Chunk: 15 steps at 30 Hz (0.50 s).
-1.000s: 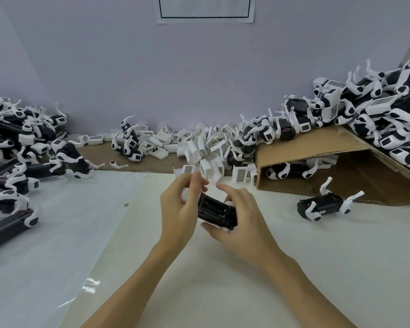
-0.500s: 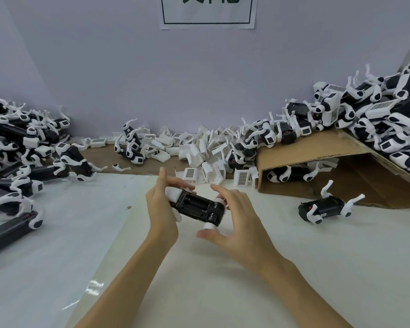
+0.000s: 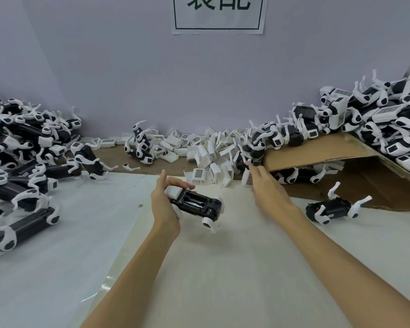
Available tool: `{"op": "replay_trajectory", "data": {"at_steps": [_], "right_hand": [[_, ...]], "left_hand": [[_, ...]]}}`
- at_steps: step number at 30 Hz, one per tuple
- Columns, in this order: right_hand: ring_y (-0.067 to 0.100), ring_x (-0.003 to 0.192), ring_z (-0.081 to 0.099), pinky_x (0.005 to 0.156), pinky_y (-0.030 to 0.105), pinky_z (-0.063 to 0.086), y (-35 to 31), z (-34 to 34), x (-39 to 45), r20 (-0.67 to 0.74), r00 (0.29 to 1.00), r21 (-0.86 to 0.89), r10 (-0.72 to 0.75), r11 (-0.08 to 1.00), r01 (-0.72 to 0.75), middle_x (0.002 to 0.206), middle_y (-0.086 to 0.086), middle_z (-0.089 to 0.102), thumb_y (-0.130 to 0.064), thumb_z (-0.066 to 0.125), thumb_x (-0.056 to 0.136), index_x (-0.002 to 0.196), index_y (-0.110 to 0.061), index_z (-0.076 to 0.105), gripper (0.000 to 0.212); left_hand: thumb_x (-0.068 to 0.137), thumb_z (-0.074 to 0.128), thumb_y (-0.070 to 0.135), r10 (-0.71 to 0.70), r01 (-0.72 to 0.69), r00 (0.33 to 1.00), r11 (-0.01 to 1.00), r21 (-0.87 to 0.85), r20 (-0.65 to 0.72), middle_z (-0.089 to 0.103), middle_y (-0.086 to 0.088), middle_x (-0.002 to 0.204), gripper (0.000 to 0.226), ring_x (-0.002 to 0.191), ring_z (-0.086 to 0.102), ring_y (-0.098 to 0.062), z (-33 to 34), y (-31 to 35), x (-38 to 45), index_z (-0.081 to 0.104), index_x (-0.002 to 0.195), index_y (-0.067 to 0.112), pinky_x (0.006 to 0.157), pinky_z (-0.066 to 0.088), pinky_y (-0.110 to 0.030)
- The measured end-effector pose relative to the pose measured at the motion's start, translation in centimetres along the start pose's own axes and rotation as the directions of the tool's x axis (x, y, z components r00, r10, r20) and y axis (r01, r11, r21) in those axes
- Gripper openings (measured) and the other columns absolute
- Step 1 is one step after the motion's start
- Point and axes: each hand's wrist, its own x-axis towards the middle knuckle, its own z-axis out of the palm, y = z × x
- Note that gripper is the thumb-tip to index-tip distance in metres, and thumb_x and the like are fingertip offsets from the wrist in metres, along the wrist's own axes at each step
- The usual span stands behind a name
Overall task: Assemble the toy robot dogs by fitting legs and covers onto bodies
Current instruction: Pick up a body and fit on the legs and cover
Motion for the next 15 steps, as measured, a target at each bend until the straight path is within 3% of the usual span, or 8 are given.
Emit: {"op": "replay_trajectory", "data": {"at_steps": [3, 5, 7, 9, 11, 13, 15], "right_hand": [[0.032, 0.099, 0.062, 0.073, 0.040, 0.048, 0.7, 0.9, -0.4, -0.105, 0.994, -0.032, -0.013, 0.999, 0.009, 0.124, 0.009, 0.050, 0.008, 0.061, 0.094, 0.123, -0.007, 0.060, 0.033], [0.023, 0.085, 0.060, 0.069, 0.031, 0.043, 0.8, 1.2, -1.1, -0.212, 0.977, 0.161, 0.035, 0.987, 0.000, 0.112, 0.005, 0.056, -0.004, 0.067, 0.098, 0.107, -0.008, 0.067, 0.010], [0.007, 0.075, 0.058, 0.068, 0.017, 0.040, 0.6, 1.0, -2.1, -0.241, 0.954, 0.466, 0.178, 0.883, -0.048, 0.101, -0.001, 0.064, -0.013, 0.073, 0.097, 0.099, -0.012, 0.072, 0.003], [0.000, 0.077, 0.066, 0.070, 0.015, 0.048, 0.0, 0.8, -3.6, -0.128, 0.941, 0.750, 0.313, 0.651, -0.114, 0.094, -0.004, 0.073, -0.015, 0.075, 0.095, 0.097, -0.018, 0.075, 0.004], [0.006, 0.084, 0.075, 0.070, 0.022, 0.059, -0.8, 0.7, -5.3, 0.033, 0.932, 0.926, 0.360, 0.340, -0.164, 0.094, 0.000, 0.078, -0.012, 0.074, 0.096, 0.100, -0.020, 0.076, 0.008], [0.018, 0.092, 0.078, 0.073, 0.021, 0.060, -1.6, 0.4, -6.7, 0.153, 0.926, 0.978, 0.346, 0.080, -0.192, 0.099, 0.006, 0.080, -0.010, 0.072, 0.098, 0.106, -0.014, 0.075, 0.009], [0.026, 0.097, 0.078, 0.077, 0.022, 0.060, -2.3, -0.2, -7.3, 0.236, 0.928, 0.971, 0.288, -0.102, -0.216, 0.104, 0.012, 0.080, -0.010, 0.071, 0.098, 0.112, -0.006, 0.071, 0.015]], "left_hand": [[0.108, 0.049, 0.044, 0.014, -0.016, 0.999, 0.997, 0.070, 0.033, 0.072, -0.018, 0.083, 0.062, 0.094, 0.066, -0.039, -0.1, -0.1, 0.0, 0.065, 0.059, 0.010, 0.100, 0.049, -0.053], [0.109, 0.049, 0.042, 0.043, -0.047, 0.998, 0.993, 0.106, 0.043, 0.073, -0.017, 0.083, 0.061, 0.097, 0.068, -0.039, 0.1, -0.2, -0.1, 0.066, 0.058, 0.011, 0.104, 0.049, -0.056], [0.109, 0.049, 0.039, 0.074, -0.080, 0.996, 0.988, 0.129, 0.051, 0.074, -0.016, 0.080, 0.060, 0.092, 0.070, -0.033, 0.4, -0.3, -0.2, 0.066, 0.058, 0.012, 0.099, 0.051, -0.051], [0.109, 0.049, 0.039, 0.102, -0.109, 0.993, 0.982, 0.153, 0.053, 0.074, -0.014, 0.079, 0.060, 0.085, 0.071, -0.026, 0.8, -0.4, -0.6, 0.066, 0.057, 0.013, 0.091, 0.050, -0.044], [0.110, 0.048, 0.038, 0.134, -0.140, 0.990, 0.973, 0.186, 0.044, 0.076, -0.011, 0.079, 0.062, 0.082, 0.069, -0.020, 1.1, -0.7, -0.9, 0.066, 0.055, 0.016, 0.082, 0.049, -0.037], [0.110, 0.047, 0.037, 0.164, -0.164, 0.986, 0.966, 0.201, 0.016, 0.075, -0.007, 0.078, 0.062, 0.075, 0.067, -0.013, 1.4, -0.9, -1.3, 0.066, 0.055, 0.018, 0.073, 0.049, -0.028], [0.111, 0.047, 0.036, 0.178, -0.171, 0.984, 0.968, 0.186, -0.020, 0.073, -0.004, 0.075, 0.063, 0.066, 0.063, -0.008, 1.7, -1.1, -1.6, 0.065, 0.053, 0.020, 0.061, 0.049, -0.017]]}}
